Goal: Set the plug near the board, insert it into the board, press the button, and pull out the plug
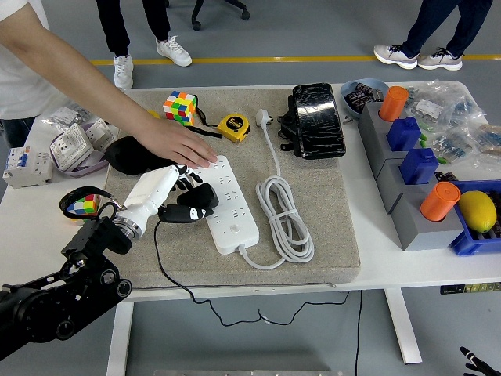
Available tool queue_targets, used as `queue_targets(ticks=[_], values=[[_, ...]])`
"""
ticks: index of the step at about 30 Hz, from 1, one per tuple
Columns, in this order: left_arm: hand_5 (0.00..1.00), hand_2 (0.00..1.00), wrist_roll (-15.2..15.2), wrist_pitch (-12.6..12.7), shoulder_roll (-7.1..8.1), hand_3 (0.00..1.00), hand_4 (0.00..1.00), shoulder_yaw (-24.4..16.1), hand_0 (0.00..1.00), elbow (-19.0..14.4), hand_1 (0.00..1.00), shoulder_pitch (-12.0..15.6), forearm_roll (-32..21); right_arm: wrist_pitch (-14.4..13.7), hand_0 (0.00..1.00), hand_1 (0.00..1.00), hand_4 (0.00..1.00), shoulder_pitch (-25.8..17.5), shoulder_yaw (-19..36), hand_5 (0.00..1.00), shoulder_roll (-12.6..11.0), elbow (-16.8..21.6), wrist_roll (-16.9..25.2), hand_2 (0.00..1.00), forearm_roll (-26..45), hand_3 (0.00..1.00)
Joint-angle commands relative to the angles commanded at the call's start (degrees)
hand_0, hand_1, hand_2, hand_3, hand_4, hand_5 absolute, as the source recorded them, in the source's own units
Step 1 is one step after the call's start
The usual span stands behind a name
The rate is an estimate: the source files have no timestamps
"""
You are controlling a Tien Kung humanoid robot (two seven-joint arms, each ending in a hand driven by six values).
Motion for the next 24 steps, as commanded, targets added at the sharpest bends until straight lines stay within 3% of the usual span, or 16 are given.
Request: queue_targets(ticks=[9,10,15,16,21,22,24], values=[[0.26,0.493,0.89,-0.78,-0.1,0.545,0.926,0.02,0.381,0.31,0.481,-0.11,0.53,-0.06,0.571,0.639,0.959,-0.08,0.15,0.528,0.02,0.02,0.05,0.606,-0.09,0.55],[0.12,0.48,0.88,-0.74,-0.13,0.538,0.843,0.02,0.348,0.35,0.462,-0.13,0.63,-0.07,0.571,0.639,0.96,-0.12,0.15,0.528,0.01,0.01,0.06,0.607,-0.07,0.55],[0.12,0.48,0.79,-0.64,-0.27,0.538,0.843,0.12,0.348,0.44,0.462,-0.36,1.01,-0.08,0.571,0.639,0.96,-0.15,0.21,0.528,0.04,0.0,0.06,0.607,-0.07,0.55],[0.065,0.472,0.83,-0.7,-0.29,0.54,0.775,0.17,0.312,0.44,0.454,-0.38,1.26,-0.09,0.571,0.639,0.96,-0.15,0.26,0.528,0.06,0.0,0.07,0.606,-0.07,0.55],[0.065,0.472,1.69,-1.05,-0.38,0.54,0.775,0.52,0.312,0.38,0.454,-0.47,2.95,-0.11,0.571,0.639,0.96,-0.12,0.45,0.528,0.1,0.01,0.1,0.606,-0.1,0.55],[0.01,0.43,1.66,-1.07,-0.38,0.535,0.743,0.56,0.258,0.37,0.402,-0.45,2.92,-0.12,0.571,0.639,0.96,-0.12,0.45,0.528,0.11,0.0,0.1,0.606,-0.09,0.55],[0.01,0.43,1.36,-0.93,-0.36,0.535,0.743,0.62,0.258,0.31,0.402,-0.39,3.04,-0.11,0.571,0.639,0.96,-0.14,0.43,0.528,0.12,0.0,0.11,0.607,-0.09,0.55]])
